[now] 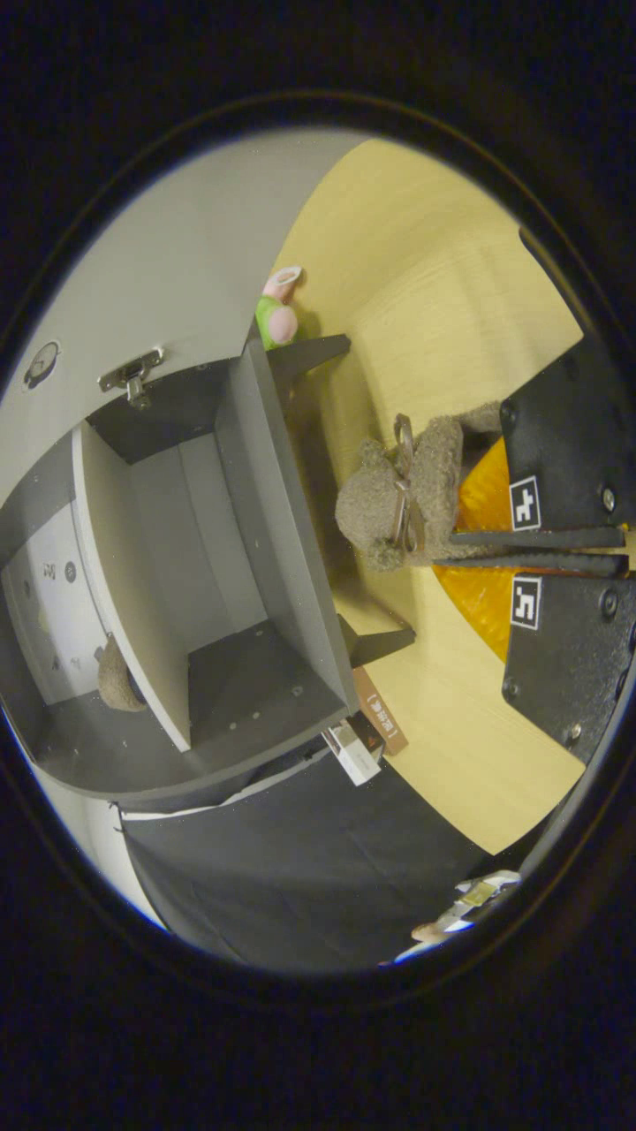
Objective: Open the shoe cabinet door, grab the shoes and put them into the shoe cabinet, then close the shoe cabinet door.
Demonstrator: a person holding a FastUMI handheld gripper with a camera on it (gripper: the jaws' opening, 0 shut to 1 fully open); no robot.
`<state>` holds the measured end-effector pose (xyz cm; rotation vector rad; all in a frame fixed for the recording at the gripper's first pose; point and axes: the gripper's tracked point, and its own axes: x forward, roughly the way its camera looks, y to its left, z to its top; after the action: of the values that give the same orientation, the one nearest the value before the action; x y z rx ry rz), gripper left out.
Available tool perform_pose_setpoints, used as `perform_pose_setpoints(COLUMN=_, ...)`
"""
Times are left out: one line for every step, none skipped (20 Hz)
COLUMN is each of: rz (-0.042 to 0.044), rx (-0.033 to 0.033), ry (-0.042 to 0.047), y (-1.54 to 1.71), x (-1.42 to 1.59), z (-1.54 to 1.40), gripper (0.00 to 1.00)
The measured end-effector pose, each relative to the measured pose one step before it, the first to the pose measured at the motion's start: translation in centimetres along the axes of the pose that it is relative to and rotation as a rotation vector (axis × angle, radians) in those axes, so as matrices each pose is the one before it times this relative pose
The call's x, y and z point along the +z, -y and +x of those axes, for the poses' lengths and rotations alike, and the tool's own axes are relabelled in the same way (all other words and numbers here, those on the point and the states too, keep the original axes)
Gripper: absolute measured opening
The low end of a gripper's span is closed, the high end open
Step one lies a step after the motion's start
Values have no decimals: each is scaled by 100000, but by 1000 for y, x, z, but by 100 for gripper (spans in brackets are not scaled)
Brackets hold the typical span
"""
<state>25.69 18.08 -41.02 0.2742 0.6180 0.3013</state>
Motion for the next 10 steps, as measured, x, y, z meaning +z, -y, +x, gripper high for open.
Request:
perform_pose_setpoints(rz=424, rx=656, ry=-727, y=-47, x=-275, z=-332, gripper=6)
perform_pose_setpoints(rz=525, rx=1077, ry=-266, y=-174, x=72, z=-293, gripper=6)
perform_pose_setpoints(rz=252, rx=1214, ry=336, y=-509, x=6, z=-472, gripper=6)
perform_pose_setpoints(rz=-679, rx=520, ry=523, y=-256, x=319, z=-450, gripper=6)
perform_pose_setpoints(rz=-793, rx=236, ry=742, y=21, x=403, z=-464, gripper=6)
perform_pose_setpoints(rz=-325, rx=168, ry=1056, y=-219, x=638, z=-467, gripper=6)
perform_pose_setpoints(rz=-374, rx=679, ry=1129, y=-400, x=702, z=-635, gripper=6)
perform_pose_setpoints(rz=-512, rx=882, ry=1299, y=-334, x=877, z=-570, gripper=6)
perform_pose_setpoints(rz=-819, rx=819, ry=1413, y=-533, x=904, z=-659, gripper=6)
perform_pose_setpoints(rz=-1155, rx=489, ry=1281, y=-420, x=1004, z=-556, gripper=6)
